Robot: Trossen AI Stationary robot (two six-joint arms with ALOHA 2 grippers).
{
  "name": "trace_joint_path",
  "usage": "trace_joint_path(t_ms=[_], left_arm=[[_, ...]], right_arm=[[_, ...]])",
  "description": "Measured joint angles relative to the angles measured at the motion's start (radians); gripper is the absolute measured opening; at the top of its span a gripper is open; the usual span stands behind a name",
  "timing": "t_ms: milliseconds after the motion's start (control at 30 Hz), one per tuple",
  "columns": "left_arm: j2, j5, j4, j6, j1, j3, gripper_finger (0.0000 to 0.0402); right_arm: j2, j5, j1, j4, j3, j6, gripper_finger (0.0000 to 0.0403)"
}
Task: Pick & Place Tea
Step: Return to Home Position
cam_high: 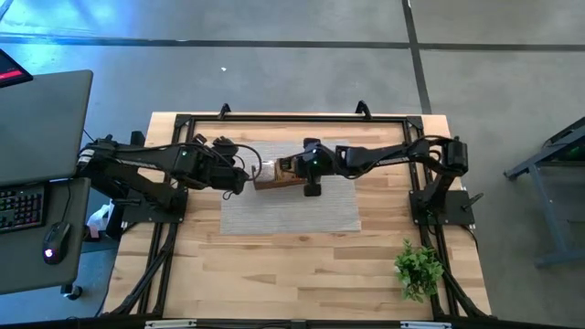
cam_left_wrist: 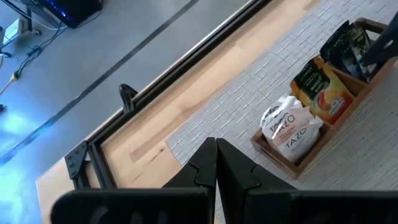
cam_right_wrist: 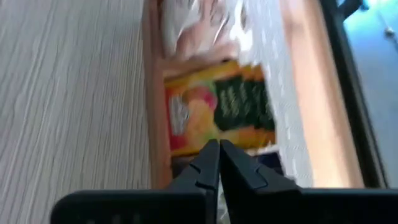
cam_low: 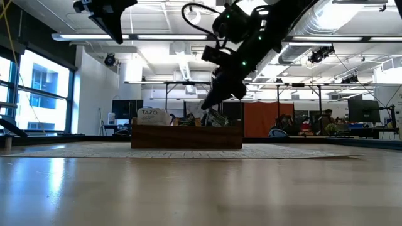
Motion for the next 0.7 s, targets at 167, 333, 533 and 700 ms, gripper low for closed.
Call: trace_joint_path(t_ms=[167,333,533,700], left_arm=[[0.0,-0.003,0.001,0.0,0.0,0.0,0.0001],[0.0,-0.003,0.002,-0.002,0.0,0.0,0.0001],[0.0,-0.003,0.002,-0.003,0.0,-0.001,0.0001],[0.0,-0.003,0.0,0.0,0.0,-0.001,0.0001]], right_arm=[[0.003,0.007,0.0,-0.038,-0.001,0.015,0.0005],[0.039,-0.015,-0.007,-0.04,-0.001,0.022,0.0003],[0.088,0.059,-0.006,-0.052,-0.001,-0.003,0.0002],[0.031,0.064,-0.006,-0.038,-0.001,-0.005,0.0001]])
